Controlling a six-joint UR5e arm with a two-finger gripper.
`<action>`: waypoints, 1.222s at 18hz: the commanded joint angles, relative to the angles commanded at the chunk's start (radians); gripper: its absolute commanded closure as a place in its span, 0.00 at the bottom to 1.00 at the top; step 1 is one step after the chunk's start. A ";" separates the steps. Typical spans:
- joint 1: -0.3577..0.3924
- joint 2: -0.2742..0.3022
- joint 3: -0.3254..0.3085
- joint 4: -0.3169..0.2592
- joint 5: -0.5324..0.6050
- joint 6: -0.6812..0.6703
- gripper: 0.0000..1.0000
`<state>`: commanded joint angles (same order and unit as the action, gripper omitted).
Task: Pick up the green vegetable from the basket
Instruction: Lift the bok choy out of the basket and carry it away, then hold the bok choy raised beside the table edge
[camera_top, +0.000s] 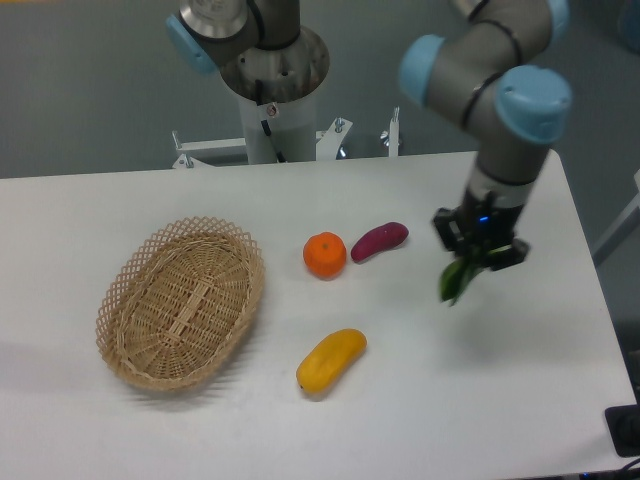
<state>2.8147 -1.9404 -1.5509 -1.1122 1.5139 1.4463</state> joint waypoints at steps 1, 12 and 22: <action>0.017 -0.008 0.009 -0.002 0.009 0.014 0.82; 0.048 -0.077 0.104 -0.049 0.043 0.063 0.82; 0.046 -0.100 0.147 -0.094 0.046 0.063 0.82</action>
<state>2.8609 -2.0402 -1.4036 -1.2057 1.5601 1.5095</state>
